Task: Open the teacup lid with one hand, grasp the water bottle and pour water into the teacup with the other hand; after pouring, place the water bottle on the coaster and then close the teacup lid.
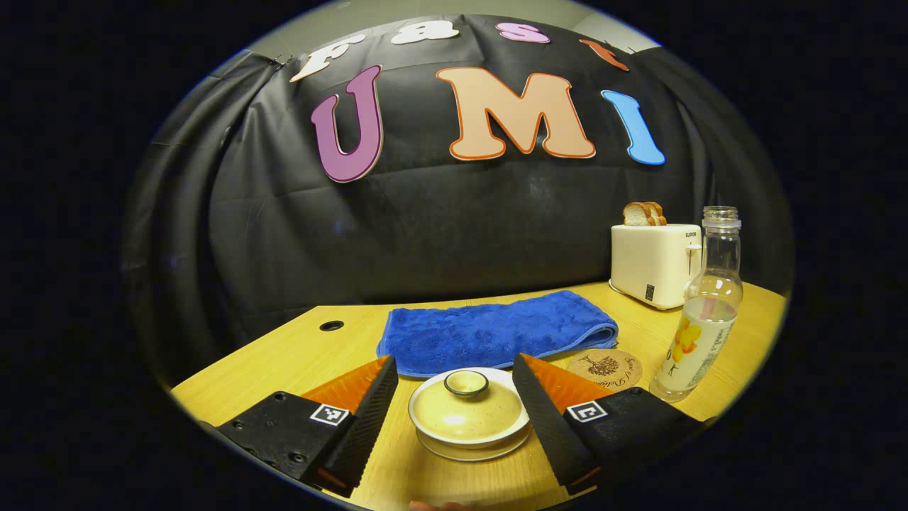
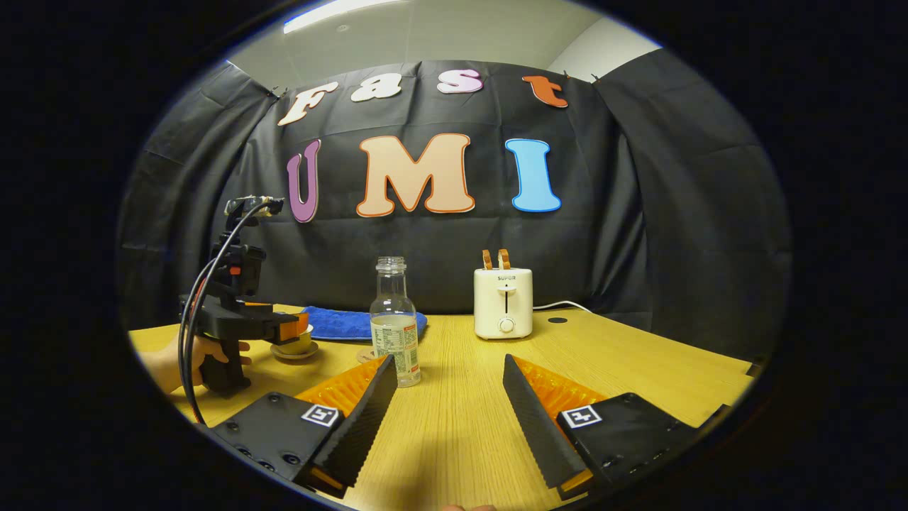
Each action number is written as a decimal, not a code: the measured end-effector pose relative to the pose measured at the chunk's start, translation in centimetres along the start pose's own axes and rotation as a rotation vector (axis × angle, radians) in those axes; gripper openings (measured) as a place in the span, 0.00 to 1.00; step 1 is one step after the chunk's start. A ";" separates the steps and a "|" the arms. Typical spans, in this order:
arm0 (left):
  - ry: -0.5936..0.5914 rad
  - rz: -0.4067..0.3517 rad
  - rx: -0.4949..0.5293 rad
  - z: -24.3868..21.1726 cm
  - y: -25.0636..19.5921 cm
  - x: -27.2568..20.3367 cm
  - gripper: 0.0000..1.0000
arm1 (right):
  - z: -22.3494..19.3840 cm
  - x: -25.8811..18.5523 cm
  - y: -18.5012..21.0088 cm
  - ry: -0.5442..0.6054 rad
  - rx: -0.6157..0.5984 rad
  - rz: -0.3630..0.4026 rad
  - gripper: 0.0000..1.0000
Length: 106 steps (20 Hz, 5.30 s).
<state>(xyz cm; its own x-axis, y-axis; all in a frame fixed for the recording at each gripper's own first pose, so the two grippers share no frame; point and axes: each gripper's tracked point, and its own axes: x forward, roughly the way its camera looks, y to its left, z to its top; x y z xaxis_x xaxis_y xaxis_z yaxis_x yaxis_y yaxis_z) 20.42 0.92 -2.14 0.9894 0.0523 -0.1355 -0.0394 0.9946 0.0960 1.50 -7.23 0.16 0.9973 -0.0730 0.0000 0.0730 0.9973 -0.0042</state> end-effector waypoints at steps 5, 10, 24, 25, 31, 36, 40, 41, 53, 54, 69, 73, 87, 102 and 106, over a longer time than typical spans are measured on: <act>0.019 -0.025 0.036 -0.1 -0.8 0.6 0.93 | 0.0 0.0 -0.2 0.000 -0.001 -0.010 0.94; 0.027 -0.038 0.056 -0.2 -1.2 1.1 0.83 | 0.0 0.0 -0.2 -0.001 -0.001 -0.008 0.96; 0.044 0.013 0.090 -0.4 -0.2 1.1 0.34 | 0.0 0.1 -0.5 -0.002 0.000 -0.008 0.96; 0.042 0.012 0.086 -0.3 -0.2 1.0 0.30 | 0.0 0.1 -0.5 -0.001 -0.001 -0.008 0.96; 0.034 0.019 0.066 -0.3 0.1 0.7 0.25 | -0.1 0.2 -0.6 -0.002 -0.001 -0.013 0.94; -0.006 0.019 0.062 0.4 0.3 0.4 0.22 | -0.1 0.2 -0.6 -0.002 -0.001 -0.015 0.96; -0.029 0.014 0.072 1.1 0.4 -0.3 0.22 | -0.2 0.5 0.3 -0.001 0.001 0.008 0.94; -0.040 0.008 0.062 1.5 0.4 -0.8 0.22 | -0.2 0.6 0.7 -0.001 0.001 0.019 0.94; -0.164 -0.048 0.016 2.6 2.5 -10.6 0.21 | -0.8 7.1 6.7 0.011 0.006 0.100 1.00; -0.171 -0.050 0.006 2.6 2.7 -11.4 0.21 | -0.9 7.9 7.0 0.012 0.006 0.096 0.93; -0.214 -0.037 -0.019 1.6 5.4 -15.8 0.21 | -2.5 16.3 8.7 0.098 0.003 0.048 0.97; -0.218 -0.036 -0.021 1.6 5.5 -15.9 0.21 | -3.0 17.4 8.8 0.126 0.001 0.045 0.97; -0.137 -0.076 -0.093 -0.5 5.2 -15.0 0.21 | -2.7 19.7 12.3 0.089 -0.257 0.099 0.74; -0.140 -0.090 -0.098 -0.5 7.2 -15.0 0.21 | -3.2 19.3 20.8 -0.115 -1.252 0.230 0.74; -0.142 -0.087 -0.097 -0.6 7.5 -15.0 0.21 | -3.7 19.3 21.9 -0.146 -1.421 0.250 0.74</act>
<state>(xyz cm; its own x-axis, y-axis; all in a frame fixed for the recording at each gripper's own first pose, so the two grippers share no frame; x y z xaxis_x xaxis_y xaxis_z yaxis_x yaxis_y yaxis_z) 5.23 7.61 0.06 0.9992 -0.0408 0.0016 0.0408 0.9991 -0.0067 22.38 13.20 -3.63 0.9812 0.1863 -0.0496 -0.0748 0.1310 -0.9886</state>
